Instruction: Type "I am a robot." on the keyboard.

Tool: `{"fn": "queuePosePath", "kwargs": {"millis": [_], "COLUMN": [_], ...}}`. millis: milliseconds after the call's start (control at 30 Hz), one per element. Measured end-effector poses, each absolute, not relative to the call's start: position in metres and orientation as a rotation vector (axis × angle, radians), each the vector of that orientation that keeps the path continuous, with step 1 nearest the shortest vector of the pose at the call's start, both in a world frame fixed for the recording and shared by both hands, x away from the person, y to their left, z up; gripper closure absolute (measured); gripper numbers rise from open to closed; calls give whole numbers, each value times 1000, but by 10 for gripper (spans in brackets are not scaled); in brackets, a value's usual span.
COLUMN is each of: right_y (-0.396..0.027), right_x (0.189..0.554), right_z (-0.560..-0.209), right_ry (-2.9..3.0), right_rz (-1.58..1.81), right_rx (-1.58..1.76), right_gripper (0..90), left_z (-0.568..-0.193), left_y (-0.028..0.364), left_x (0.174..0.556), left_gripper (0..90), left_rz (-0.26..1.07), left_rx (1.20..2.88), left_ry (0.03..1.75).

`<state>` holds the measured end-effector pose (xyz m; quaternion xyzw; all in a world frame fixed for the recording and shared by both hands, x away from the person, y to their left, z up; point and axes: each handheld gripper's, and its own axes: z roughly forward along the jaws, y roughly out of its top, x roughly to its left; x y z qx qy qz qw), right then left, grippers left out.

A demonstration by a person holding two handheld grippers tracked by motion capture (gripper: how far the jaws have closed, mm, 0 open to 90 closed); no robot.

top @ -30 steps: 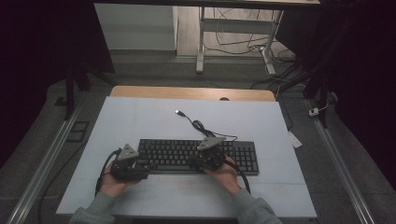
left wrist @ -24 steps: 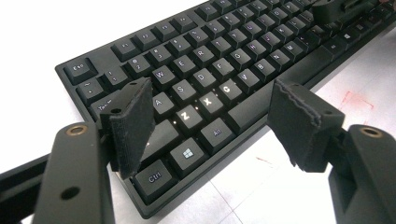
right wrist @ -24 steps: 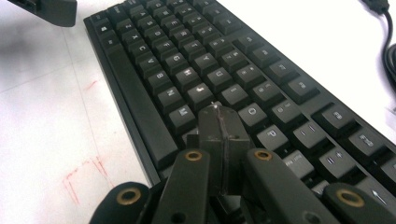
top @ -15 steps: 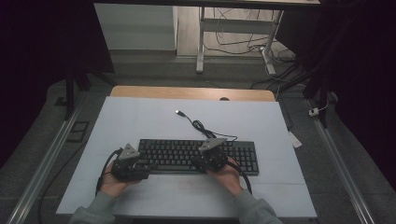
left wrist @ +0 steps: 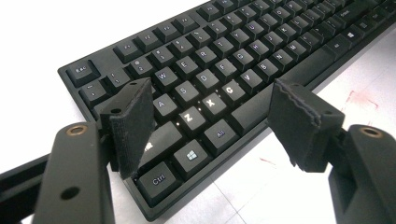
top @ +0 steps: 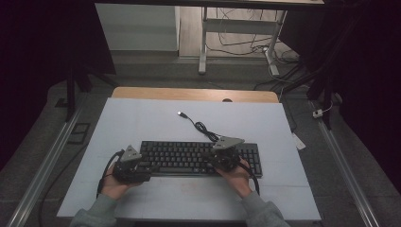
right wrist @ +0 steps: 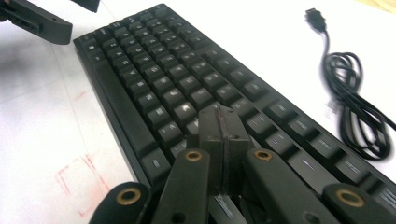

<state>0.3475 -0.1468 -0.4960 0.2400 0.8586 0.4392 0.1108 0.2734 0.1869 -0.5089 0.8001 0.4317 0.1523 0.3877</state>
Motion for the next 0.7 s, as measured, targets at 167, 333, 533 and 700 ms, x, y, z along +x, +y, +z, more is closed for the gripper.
{"fn": "queuePosePath", "kwargs": {"millis": [167,333,533,700], "right_y": [-161,-172,-176,-184], "right_x": [348,348,348,346], "right_z": [-495,-496,-498,-499], "right_ry": [2474,2446,2452,2439], "right_rz": [1286,1277,1260,1252], "right_rx": [742,757,743,752], "right_gripper": [614,495,459,454], "left_z": [-508,-507,-508,-509], "left_y": [186,186,187,187], "left_x": [274,274,274,274], "left_gripper": [315,314,314,314], "left_rz": [385,385,383,382], "left_rx": [2036,2034,2037,2043], "left_ry": [1097,1096,1102,1103]}}
